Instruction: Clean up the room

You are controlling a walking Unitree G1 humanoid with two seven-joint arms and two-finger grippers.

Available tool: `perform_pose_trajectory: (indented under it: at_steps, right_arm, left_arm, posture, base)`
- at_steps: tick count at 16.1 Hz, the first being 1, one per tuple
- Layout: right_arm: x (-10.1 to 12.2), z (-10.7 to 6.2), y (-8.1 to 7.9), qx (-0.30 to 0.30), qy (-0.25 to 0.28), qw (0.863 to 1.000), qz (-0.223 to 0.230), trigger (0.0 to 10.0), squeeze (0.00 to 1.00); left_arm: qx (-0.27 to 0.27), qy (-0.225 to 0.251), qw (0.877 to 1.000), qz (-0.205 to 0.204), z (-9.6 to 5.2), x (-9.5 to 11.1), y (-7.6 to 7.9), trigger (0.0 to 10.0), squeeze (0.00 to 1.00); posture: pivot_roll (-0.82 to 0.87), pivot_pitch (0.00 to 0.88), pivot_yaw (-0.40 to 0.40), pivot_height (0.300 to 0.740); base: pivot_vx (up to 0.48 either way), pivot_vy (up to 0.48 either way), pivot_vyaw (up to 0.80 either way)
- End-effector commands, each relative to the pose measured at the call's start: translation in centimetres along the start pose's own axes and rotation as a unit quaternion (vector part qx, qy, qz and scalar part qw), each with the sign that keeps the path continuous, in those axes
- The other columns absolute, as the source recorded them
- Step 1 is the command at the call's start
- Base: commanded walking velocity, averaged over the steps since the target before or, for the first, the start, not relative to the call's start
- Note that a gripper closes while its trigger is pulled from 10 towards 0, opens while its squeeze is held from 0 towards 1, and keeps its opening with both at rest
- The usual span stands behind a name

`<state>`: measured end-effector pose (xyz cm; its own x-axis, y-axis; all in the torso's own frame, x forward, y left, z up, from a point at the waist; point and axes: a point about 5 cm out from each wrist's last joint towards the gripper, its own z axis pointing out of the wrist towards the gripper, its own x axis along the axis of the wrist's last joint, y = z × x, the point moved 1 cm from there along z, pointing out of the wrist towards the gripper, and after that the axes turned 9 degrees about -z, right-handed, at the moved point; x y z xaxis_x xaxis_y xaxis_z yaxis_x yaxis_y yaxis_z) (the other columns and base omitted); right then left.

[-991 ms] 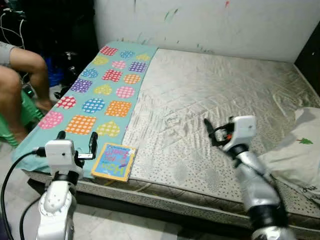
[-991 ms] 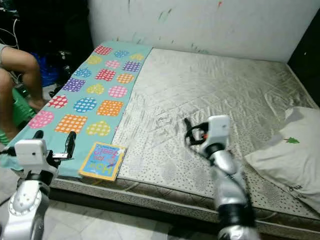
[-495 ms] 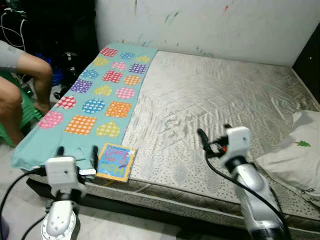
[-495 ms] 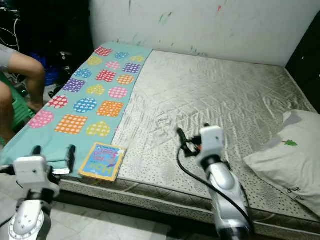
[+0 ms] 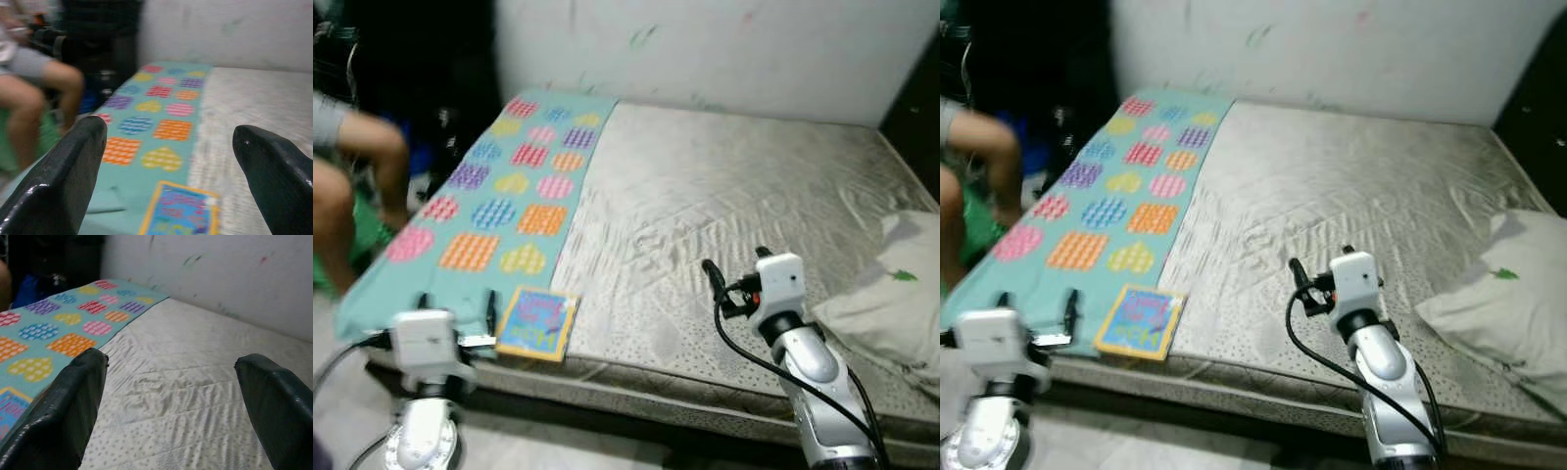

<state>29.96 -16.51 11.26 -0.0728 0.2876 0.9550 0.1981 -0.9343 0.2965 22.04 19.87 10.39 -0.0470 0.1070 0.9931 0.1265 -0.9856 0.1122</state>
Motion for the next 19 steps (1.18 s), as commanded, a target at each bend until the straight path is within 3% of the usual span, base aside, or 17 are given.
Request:
perform_pose_trajectory:
  at_steps: [1, 3, 7, 9, 17, 19]
  right_arm:
    - [0.0, -0.2, 0.6, -0.019, -0.006, 1.0, 0.009, 10.0, 0.0]
    - [1.1, 0.1, 0.2, -0.019, 0.001, 1.0, 0.023, 10.0, 0.0]
    - [1.7, 0.0, 0.4, -0.012, 0.006, 1.0, 0.018, 10.0, 0.0]
    - [1.8, 0.3, 0.8, -0.021, 0.004, 1.0, 0.021, 10.0, 0.0]
    - [1.4, -0.1, 0.7, -0.016, -0.009, 1.0, 0.02, 10.0, 0.0]
    - [1.4, 0.1, 1.0, -0.017, -0.01, 1.0, 0.018, 10.0, 0.0]
  left_arm:
    - [-0.009, -0.003, 1.0, -0.004, -0.2, 0.3, 0.3, 10.0, 0.0]
    - [-0.026, -0.017, 0.998, -0.046, -0.3, 0.9, 0.5, 10.0, 0.0]
    - [-0.035, -0.003, 0.999, -0.026, 0.1, 1.8, 1.3, 10.0, 0.0]
    - [-0.035, -0.01, 0.998, -0.044, 0.2, 1.8, 1.4, 10.0, 0.0]
    - [-0.062, -0.018, 0.995, -0.07, 0.3, 1.8, 2.2, 10.0, 0.0]
    - [-0.069, -0.017, 0.996, -0.06, 0.2, 1.9, 2.6, 10.0, 0.0]
  posture:
    - [-0.03, 0.0, -0.023, 0.74]
    - [-0.03, 0.0, -0.034, 0.74]
    - [-0.03, 0.0, -0.059, 0.74]
    - [-0.04, 0.0, -0.056, 0.74]
    - [-0.04, 0.0, -0.073, 0.74]
    - [-0.03, 0.0, -0.076, 0.74]
  base:
    - [0.0, 0.0, -0.8]
    - [0.0, 0.0, -0.8]
    - [0.0, 0.0, -0.78]
    - [0.0, 0.0, -0.48]
    - [0.0, 0.0, 0.0]
    - [0.0, 0.0, 0.0]
